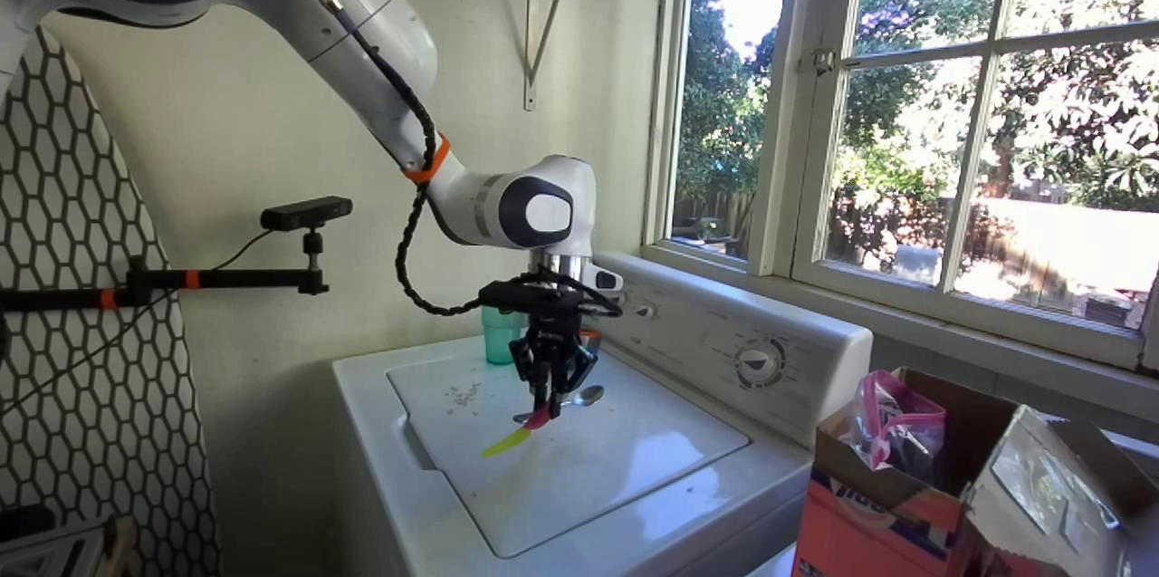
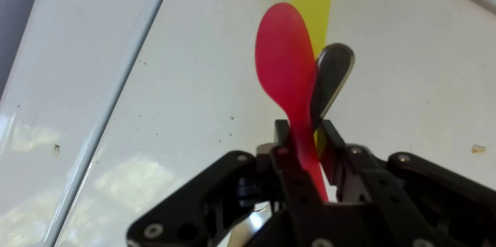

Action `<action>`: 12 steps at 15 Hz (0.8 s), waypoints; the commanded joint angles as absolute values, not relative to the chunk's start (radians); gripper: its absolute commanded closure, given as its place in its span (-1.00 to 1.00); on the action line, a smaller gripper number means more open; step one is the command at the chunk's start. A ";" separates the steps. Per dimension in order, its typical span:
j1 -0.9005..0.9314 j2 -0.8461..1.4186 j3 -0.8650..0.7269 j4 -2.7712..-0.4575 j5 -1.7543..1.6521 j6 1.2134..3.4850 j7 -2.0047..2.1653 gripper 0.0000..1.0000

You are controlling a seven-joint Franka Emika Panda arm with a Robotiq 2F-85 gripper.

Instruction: Put the kitchen utensils into the cup

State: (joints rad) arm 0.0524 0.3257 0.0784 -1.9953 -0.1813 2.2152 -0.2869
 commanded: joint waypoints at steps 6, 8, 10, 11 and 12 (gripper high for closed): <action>0.011 0.348 0.089 -1.926 -0.111 2.032 -0.483 0.56; 0.006 0.358 0.091 -1.916 -0.107 2.030 -0.496 0.56; 0.007 0.363 0.093 -1.913 -0.107 2.029 -0.496 0.56; 0.007 0.363 0.094 -1.912 -0.107 2.029 -0.496 0.56; 0.007 0.363 0.095 -1.912 -0.107 2.029 -0.496 0.56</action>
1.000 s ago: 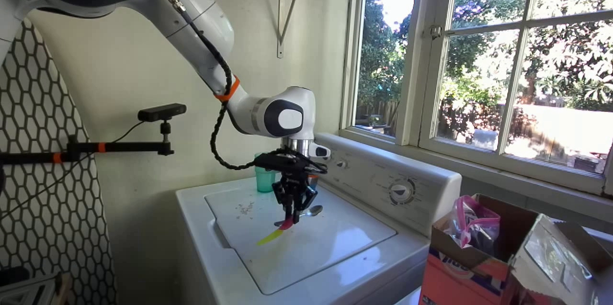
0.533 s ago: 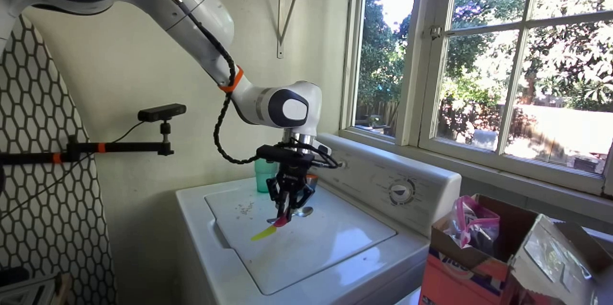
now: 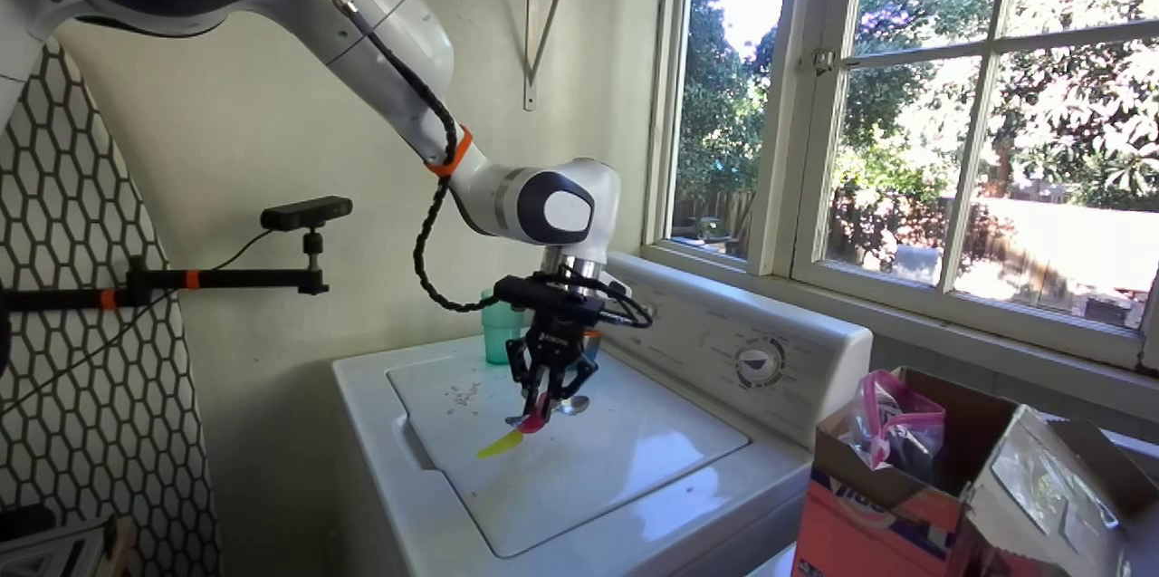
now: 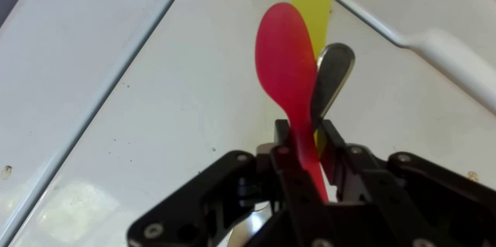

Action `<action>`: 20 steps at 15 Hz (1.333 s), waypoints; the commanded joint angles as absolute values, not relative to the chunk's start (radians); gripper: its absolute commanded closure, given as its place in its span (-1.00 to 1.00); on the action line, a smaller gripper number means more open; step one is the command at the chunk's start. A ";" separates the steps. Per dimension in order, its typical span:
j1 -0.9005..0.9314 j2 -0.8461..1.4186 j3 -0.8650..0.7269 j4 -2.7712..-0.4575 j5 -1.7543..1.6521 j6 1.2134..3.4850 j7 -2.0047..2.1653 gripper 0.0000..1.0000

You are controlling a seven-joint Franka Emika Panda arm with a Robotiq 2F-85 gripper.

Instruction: Put the kitchen utensils into the cup

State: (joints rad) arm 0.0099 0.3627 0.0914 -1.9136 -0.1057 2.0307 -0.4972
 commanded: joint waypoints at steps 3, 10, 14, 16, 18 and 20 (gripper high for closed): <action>0.007 0.363 0.095 -1.911 -0.107 2.027 -0.496 0.56; 0.042 0.371 0.120 -1.873 -0.118 1.975 -0.486 0.89; 0.072 0.358 0.159 -1.832 -0.132 1.927 -0.539 0.89; 0.083 0.353 0.166 -1.812 -0.150 1.914 -0.560 0.89; 0.087 0.342 0.170 -1.807 -0.169 1.941 -0.592 0.89; 0.099 0.336 0.168 -1.788 -0.203 1.940 -0.606 0.89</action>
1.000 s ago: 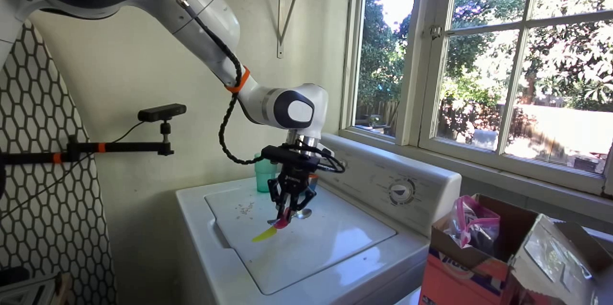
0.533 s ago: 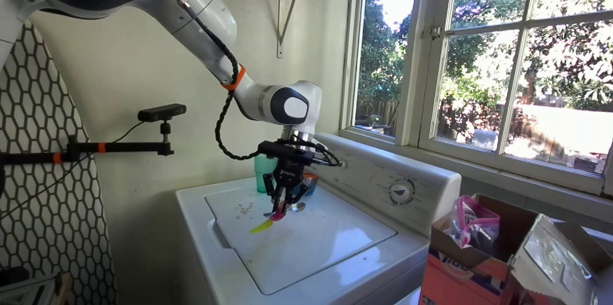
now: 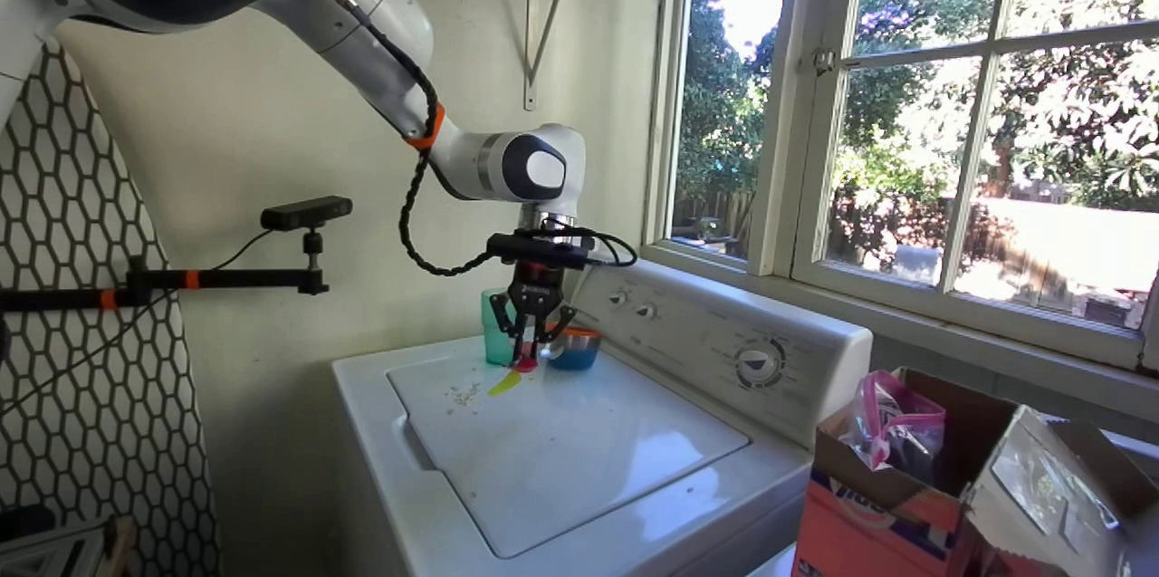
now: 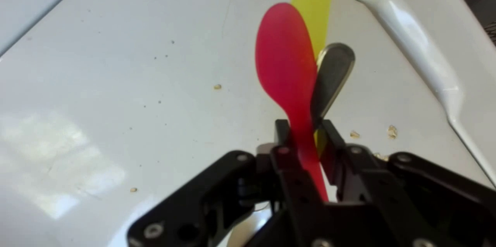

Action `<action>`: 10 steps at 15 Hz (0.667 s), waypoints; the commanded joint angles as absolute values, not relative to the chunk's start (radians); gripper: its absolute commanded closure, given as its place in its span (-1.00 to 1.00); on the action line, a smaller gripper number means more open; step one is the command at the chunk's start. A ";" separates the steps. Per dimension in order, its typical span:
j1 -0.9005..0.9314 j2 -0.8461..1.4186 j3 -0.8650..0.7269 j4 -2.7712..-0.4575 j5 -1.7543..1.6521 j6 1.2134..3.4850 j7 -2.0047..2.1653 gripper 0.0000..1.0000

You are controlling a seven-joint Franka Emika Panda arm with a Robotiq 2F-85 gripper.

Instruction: Put the kitchen utensils into the cup

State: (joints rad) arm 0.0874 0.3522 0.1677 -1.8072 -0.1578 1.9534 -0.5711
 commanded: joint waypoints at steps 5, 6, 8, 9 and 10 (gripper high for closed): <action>0.108 0.323 0.173 -1.734 -0.250 1.930 -0.676 0.89; 0.109 0.335 0.175 -1.712 -0.247 1.928 -0.701 0.89; 0.106 0.346 0.181 -1.685 -0.234 1.948 -0.757 0.89; 0.104 0.349 0.184 -1.673 -0.220 1.954 -0.776 0.89; 0.104 0.350 0.184 -1.664 -0.214 1.951 -0.786 0.89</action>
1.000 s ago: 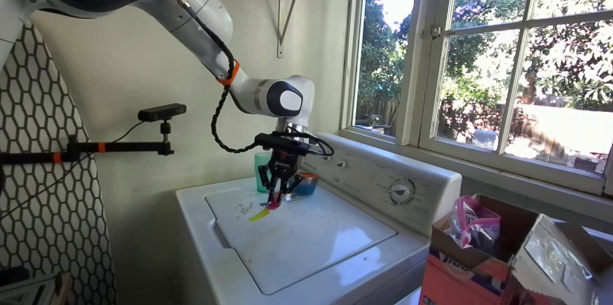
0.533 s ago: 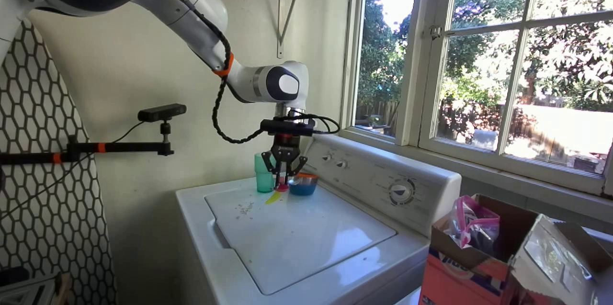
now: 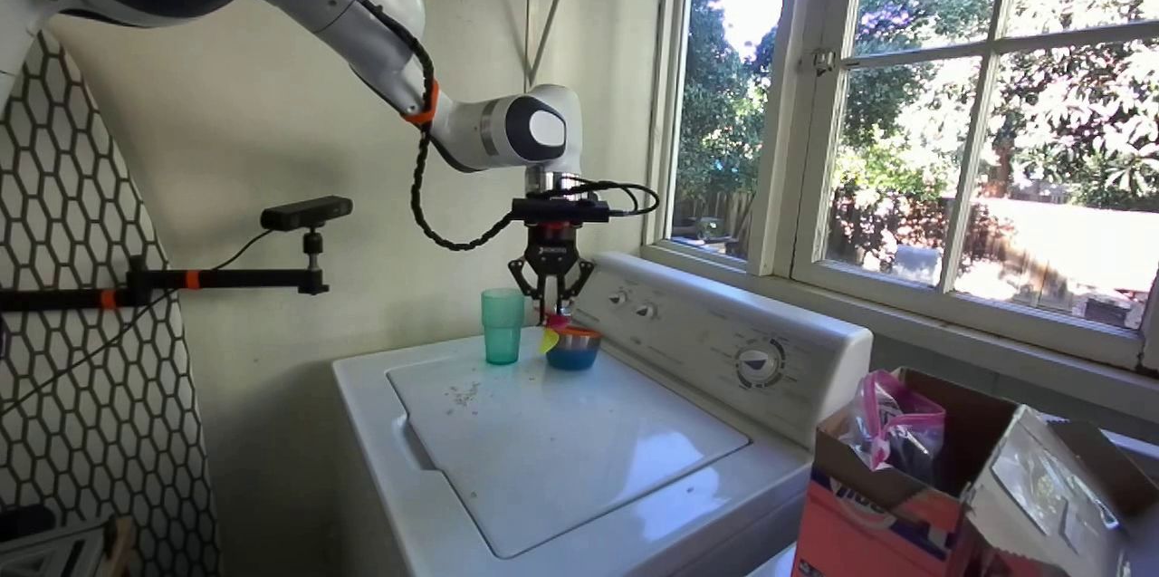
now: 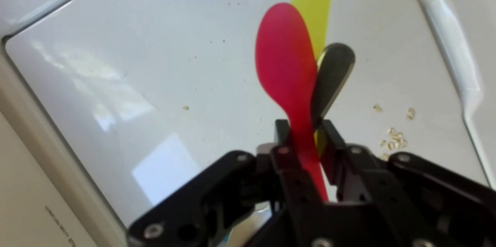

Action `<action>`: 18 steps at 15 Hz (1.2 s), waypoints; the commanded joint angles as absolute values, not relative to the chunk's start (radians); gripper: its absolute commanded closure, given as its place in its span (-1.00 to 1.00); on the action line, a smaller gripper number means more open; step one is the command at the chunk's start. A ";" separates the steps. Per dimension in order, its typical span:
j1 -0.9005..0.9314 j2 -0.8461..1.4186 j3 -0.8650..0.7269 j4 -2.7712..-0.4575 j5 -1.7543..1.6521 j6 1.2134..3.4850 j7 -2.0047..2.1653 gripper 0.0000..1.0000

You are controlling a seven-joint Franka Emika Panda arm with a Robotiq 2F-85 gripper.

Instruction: Put the kitchen utensils into the cup

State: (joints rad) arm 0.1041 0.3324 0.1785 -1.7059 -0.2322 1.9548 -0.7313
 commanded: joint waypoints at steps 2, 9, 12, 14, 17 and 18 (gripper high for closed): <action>0.110 0.336 0.175 -1.684 -0.225 1.952 -0.758 0.56; 0.128 0.396 0.187 -1.580 -0.254 1.921 -0.864 0.89; 0.144 0.423 0.203 -1.534 -0.255 1.926 -0.963 0.89; 0.159 0.446 0.209 -1.497 -0.261 1.923 -1.020 0.89; 0.174 0.482 0.220 -1.444 -0.254 1.912 -1.123 0.89; 0.179 0.491 0.224 -1.431 -0.252 1.909 -1.161 0.89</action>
State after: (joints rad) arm 0.1646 0.4395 0.2125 -1.5098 -0.2453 1.9539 -1.0598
